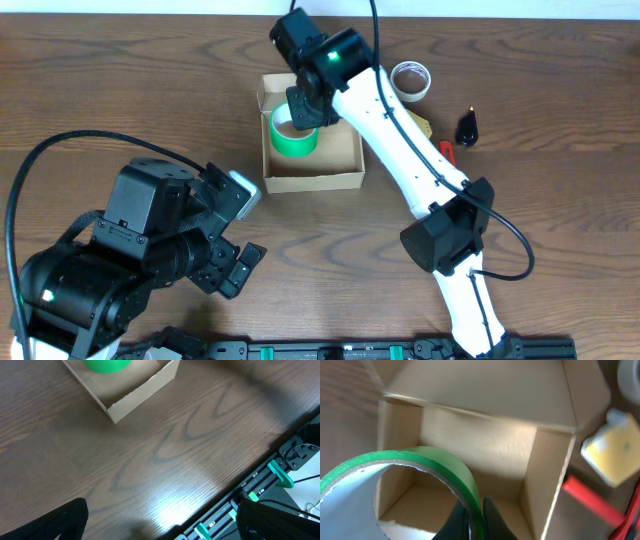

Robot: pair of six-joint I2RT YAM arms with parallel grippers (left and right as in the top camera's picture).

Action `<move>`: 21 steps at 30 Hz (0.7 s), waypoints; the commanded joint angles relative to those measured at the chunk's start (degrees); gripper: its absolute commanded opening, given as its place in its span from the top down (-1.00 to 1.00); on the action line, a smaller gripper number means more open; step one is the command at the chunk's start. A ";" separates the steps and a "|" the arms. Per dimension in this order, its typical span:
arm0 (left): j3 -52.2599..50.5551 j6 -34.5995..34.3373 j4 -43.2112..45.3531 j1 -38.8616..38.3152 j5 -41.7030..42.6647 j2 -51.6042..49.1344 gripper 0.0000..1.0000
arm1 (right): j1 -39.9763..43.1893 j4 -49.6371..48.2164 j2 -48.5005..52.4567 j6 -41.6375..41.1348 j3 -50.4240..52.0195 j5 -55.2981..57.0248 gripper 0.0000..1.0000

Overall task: Pack container
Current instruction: 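Carry the green tape roll into the box and lower it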

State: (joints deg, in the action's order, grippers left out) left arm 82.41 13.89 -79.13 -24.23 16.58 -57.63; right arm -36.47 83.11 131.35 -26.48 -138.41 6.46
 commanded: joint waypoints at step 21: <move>0.98 -0.22 -0.15 -0.13 0.83 0.00 -0.91 | -0.85 -12.35 0.02 -20.31 15.30 2.54 0.97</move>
State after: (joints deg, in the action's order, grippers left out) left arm 82.41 13.87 -79.13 -24.23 16.58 -57.63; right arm -36.84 71.92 131.35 -44.07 -124.22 8.56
